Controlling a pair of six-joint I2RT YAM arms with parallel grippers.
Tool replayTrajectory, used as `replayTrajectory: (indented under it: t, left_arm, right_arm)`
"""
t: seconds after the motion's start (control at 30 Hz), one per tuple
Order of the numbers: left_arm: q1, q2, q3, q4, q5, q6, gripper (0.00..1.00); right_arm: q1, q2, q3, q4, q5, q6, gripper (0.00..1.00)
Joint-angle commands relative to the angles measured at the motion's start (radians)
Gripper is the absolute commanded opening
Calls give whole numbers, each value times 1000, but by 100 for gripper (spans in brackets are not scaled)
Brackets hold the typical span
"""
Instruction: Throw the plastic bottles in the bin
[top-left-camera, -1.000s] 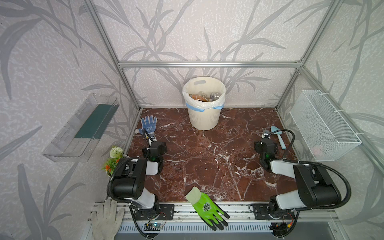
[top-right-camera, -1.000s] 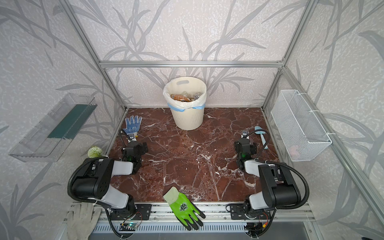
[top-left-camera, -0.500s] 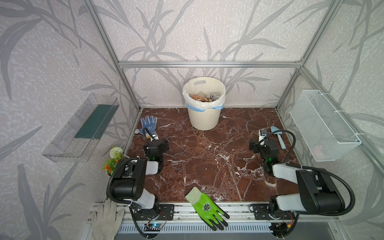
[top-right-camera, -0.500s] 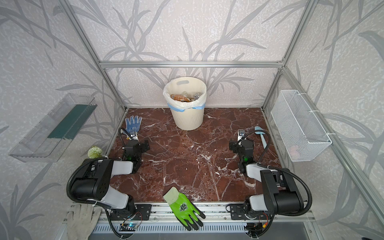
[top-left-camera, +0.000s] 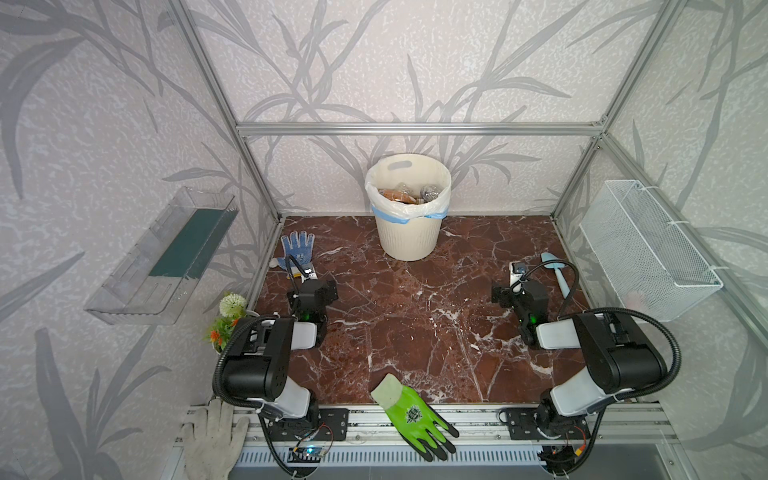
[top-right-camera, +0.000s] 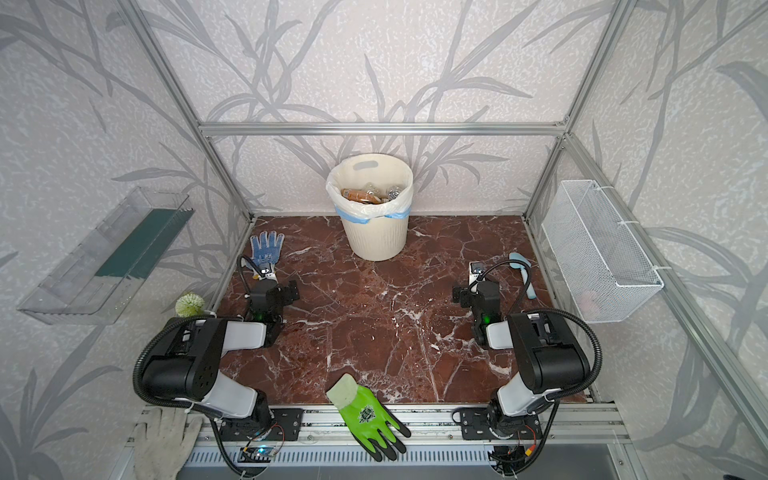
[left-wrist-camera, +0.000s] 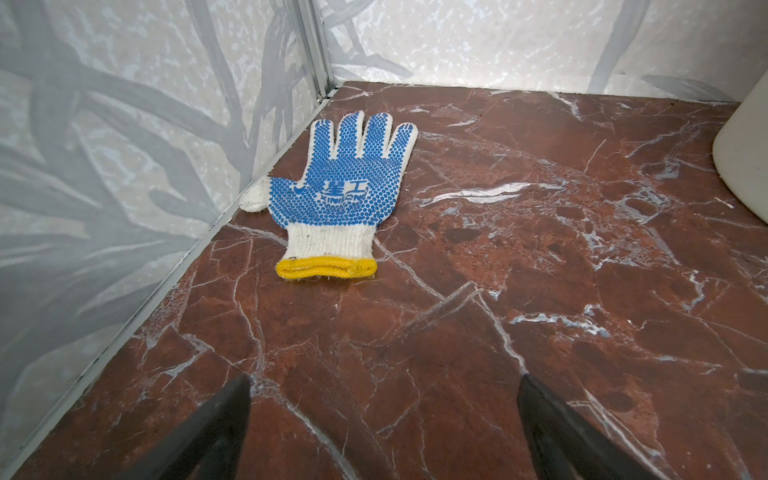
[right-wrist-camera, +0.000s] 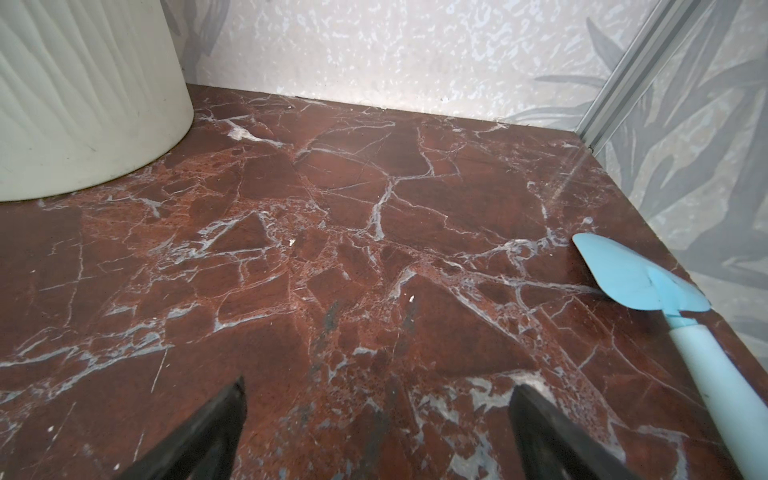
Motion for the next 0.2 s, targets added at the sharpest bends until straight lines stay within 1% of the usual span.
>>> replayTrajectory:
  t: [0.0, 0.17]
  left_arm:
    - [3, -19, 15, 16, 4, -2, 99]
    - [3, -18, 15, 15, 3, -2, 99]
  right_arm:
    - [3, -10, 3, 47, -7, -7, 99]
    - [4, -8, 9, 37, -8, -6, 99]
